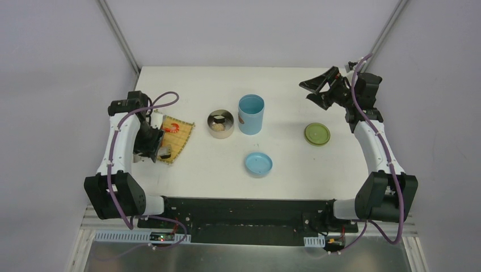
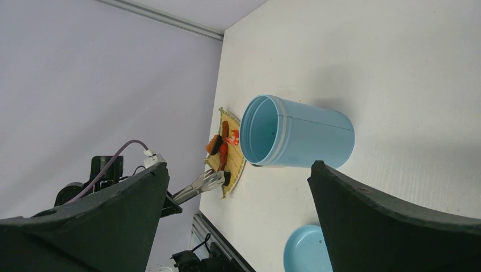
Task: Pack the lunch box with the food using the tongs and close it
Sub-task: Pick up the fake food from the plate.
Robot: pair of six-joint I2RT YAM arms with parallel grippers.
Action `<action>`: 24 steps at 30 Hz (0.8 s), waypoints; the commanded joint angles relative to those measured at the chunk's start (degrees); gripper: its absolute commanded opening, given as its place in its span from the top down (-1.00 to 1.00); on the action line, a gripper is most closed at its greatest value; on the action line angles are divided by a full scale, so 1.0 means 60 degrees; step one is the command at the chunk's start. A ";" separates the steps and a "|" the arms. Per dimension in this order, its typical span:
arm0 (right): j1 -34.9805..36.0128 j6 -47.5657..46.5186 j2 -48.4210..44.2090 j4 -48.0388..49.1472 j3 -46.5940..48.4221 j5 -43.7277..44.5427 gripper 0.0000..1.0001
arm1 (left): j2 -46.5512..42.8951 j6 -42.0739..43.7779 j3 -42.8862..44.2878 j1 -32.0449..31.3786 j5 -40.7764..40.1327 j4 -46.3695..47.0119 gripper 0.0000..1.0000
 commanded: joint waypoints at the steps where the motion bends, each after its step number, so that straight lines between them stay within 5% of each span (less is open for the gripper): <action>1: 0.0042 -0.0115 -0.0233 0.0305 0.0055 -0.0069 -0.98 | 0.0126 -0.0136 0.0009 -0.0077 -0.0055 0.0007 0.08; 10: 0.0039 -0.0144 -0.0277 0.0303 0.0084 -0.0100 -0.98 | 0.0465 -0.0196 0.0106 -0.0112 -0.0354 0.0056 0.18; 24: 0.0028 -0.0139 -0.0261 0.0297 0.0110 -0.0101 -0.98 | 0.0467 -0.0179 -0.0043 -0.0210 -0.0383 -0.0125 0.06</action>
